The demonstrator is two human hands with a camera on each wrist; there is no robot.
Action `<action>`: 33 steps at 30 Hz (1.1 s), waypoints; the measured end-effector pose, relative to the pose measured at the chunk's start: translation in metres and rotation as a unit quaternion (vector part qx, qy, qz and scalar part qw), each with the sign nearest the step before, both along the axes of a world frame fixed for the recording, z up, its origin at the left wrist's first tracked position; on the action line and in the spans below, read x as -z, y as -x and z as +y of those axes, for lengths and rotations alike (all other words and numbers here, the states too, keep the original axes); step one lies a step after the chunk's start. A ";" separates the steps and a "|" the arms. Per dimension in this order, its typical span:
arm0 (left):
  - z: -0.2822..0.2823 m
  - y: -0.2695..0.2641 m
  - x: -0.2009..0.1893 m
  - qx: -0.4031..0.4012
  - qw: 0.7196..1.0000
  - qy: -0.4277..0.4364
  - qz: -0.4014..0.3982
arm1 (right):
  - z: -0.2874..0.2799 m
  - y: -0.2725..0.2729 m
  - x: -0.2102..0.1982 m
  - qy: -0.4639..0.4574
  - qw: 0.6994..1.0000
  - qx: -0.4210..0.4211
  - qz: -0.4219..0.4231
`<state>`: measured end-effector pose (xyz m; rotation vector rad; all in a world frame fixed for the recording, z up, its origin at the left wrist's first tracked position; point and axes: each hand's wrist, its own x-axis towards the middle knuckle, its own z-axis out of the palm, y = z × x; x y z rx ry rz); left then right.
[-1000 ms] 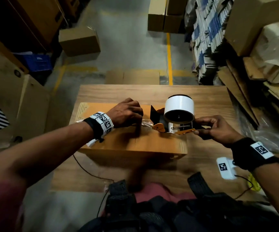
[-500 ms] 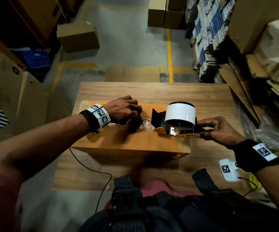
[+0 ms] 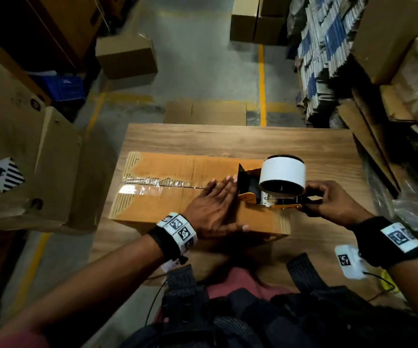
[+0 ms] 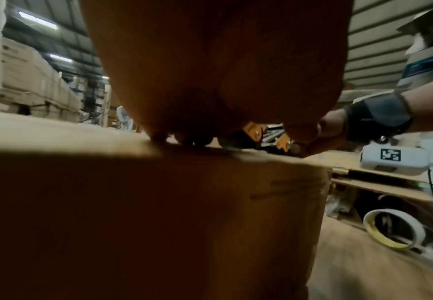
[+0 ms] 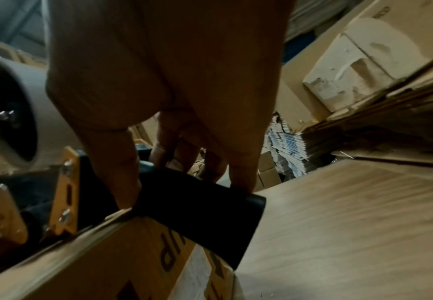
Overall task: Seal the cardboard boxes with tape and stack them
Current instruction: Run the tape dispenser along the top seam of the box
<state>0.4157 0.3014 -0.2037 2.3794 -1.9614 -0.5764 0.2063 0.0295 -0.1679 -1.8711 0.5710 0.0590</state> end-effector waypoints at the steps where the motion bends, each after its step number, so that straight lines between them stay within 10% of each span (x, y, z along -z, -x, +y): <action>1: 0.001 0.006 0.003 -0.017 1.000 0.012 -0.016 | 0.003 -0.002 -0.001 0.027 0.999 -0.011 -0.014; 15: -0.001 0.026 0.012 -0.098 0.991 0.024 -0.084 | -0.032 0.031 0.001 0.224 0.975 0.014 -0.005; 33: 0.021 0.003 0.004 -0.084 0.990 0.025 -0.110 | -0.025 0.035 0.041 0.100 0.994 0.032 -0.029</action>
